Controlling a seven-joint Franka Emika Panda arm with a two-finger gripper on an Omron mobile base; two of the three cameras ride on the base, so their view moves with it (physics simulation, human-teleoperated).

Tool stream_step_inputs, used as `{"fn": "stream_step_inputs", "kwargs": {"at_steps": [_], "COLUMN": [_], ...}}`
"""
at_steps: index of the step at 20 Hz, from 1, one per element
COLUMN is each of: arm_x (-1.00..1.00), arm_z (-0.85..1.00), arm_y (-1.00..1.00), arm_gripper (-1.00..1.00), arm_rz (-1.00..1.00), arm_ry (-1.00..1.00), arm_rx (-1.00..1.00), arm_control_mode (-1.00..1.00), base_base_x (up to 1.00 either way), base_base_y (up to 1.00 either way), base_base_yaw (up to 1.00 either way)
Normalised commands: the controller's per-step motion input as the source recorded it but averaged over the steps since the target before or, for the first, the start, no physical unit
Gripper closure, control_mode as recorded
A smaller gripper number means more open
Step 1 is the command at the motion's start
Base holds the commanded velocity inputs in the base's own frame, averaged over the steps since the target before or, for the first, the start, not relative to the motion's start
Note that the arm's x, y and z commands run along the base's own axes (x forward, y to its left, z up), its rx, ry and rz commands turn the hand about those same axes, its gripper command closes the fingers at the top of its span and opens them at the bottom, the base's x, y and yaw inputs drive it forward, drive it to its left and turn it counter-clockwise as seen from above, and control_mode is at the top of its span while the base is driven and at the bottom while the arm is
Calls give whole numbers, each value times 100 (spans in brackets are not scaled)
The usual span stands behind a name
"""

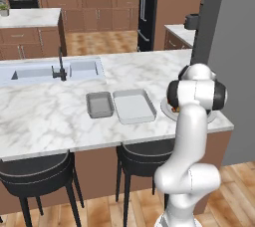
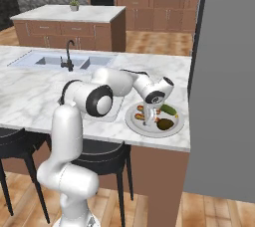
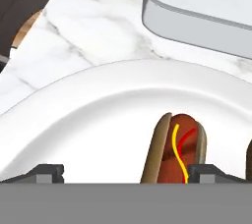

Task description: Place one cooked food and one vegetable from the large plate to each tupperware container.

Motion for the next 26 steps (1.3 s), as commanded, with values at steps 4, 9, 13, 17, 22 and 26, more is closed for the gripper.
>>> {"fn": "stream_step_inputs", "kwargs": {"at_steps": [4,9,13,17,22,26], "arm_x": [29,26,14,4,0,0], "arm_z": [-35,-26,-39,-55,-37,-30], "arm_y": [0,0,0,1,0,0], "arm_gripper": [-100,-100,-100,100,100,100], "arm_rz": [2,4,2,0,0,0], "arm_ry": [-6,-7,-8,-7,-3,0], "arm_rx": [0,0,0,0,0,0], "arm_control_mode": [-100,-100,-100,-100,-100,-100], "base_base_x": [0,0,0,0,0,0], "base_base_y": [0,0,0,0,0,0], "base_base_yaw": [0,0,0,0,0,0]}}
